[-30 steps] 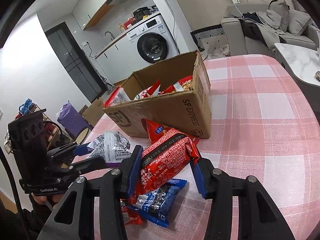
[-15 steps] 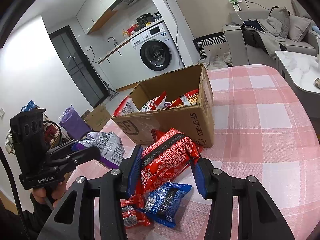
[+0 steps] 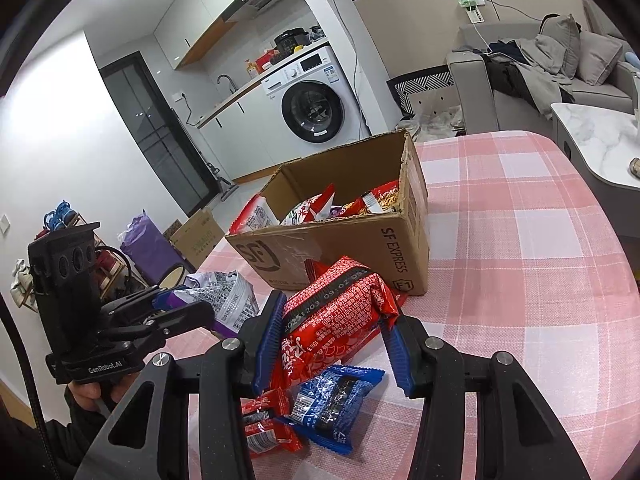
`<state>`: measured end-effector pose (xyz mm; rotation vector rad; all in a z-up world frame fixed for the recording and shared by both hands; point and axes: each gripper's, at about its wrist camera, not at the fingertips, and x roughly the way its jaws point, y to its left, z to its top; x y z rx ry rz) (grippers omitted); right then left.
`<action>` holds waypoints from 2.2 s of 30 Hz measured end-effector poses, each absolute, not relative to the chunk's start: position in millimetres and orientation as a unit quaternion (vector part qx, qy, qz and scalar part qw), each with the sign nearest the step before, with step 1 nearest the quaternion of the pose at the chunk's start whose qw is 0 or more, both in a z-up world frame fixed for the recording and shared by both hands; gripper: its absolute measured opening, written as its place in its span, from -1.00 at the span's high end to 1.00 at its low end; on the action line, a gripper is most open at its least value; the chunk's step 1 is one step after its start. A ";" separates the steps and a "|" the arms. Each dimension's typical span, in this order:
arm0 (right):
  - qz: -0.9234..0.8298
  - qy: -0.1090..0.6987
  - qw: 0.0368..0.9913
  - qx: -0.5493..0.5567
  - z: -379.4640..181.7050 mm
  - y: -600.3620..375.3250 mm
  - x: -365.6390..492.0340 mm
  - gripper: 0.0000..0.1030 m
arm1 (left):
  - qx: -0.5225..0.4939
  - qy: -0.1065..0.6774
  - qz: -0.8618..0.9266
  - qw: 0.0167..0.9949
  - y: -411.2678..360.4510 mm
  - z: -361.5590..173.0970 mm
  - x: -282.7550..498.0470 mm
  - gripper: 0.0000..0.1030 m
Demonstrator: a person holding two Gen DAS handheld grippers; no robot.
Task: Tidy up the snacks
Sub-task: 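Lift the silver bag with the left tool while the right tool lifts the red pack, then lower both held packs into the box and open both tools, then withdraw both open tools toward the blue and red packs on the table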
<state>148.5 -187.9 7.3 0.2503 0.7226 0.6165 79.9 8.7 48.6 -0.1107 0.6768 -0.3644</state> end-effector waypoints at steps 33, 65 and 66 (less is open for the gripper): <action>0.292 0.324 0.895 0.093 61.5 -137.5 208.7 0.07 | -0.063 0.262 -0.127 0.954 19.5 118.7 146.3 0.14; 0.236 0.342 0.906 0.081 35.8 -169.2 197.0 -0.99 | -0.050 0.282 -0.074 0.955 25.8 80.3 163.5 -0.98; 0.235 0.344 0.906 0.080 33.6 -171.5 192.1 -0.99 | -0.048 0.284 -0.073 0.955 25.3 79.3 159.1 -0.98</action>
